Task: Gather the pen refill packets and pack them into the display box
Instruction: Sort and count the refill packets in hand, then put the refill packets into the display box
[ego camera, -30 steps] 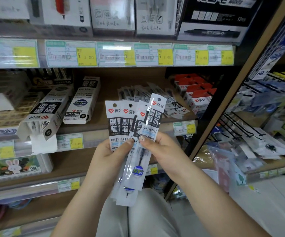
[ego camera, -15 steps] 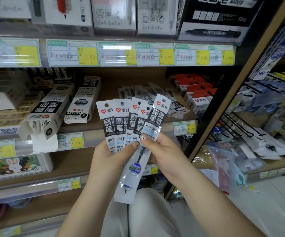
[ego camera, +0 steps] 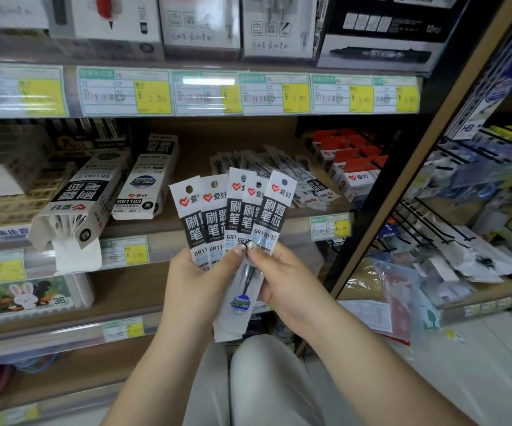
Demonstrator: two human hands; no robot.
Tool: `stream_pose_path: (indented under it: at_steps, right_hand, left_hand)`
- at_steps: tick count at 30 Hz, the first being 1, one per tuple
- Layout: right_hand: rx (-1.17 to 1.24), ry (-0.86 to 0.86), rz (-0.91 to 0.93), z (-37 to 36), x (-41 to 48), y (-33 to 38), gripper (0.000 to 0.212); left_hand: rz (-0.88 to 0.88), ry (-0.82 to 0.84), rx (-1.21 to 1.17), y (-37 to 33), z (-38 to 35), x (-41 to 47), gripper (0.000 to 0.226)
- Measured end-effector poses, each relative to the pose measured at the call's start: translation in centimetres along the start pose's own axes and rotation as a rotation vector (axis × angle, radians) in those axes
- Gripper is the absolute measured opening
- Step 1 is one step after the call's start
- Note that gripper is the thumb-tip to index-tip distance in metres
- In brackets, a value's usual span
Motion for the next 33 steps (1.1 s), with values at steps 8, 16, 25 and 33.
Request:
stream_pose_path:
  at_steps: [8,16,25,33]
  right_hand:
    - [-0.024,-0.009,-0.009,-0.4,1.2,0.0,0.024]
    - [-0.102,-0.019,0.028,-0.9,1.5,0.2,0.021]
    - [-0.055,-0.001,0.037,-1.5,2.6,0.8,0.023]
    - [-0.041,-0.175,0.003,-0.3,3.3,1.8,0.016]
  left_hand:
    - [0.001,0.027,0.120,-0.5,0.9,0.8,0.017]
    - [0.045,0.076,0.047,-0.1,1.7,1.0,0.012]
    - [-0.143,0.030,0.408,-1.8,1.6,2.1,0.013]
    - [0.012,-0.257,1.357,-3.9,8.4,8.2,0.055]
Point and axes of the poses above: each hand's wrist, its own x-axis towards the middle knuckle, its own z-axis out of the back of the hand, y = z × x, the point moved 4 cm from there along x, towards the middle knuckle, and after that the axes turned 14 degrees about y, right-handed, at the moved point
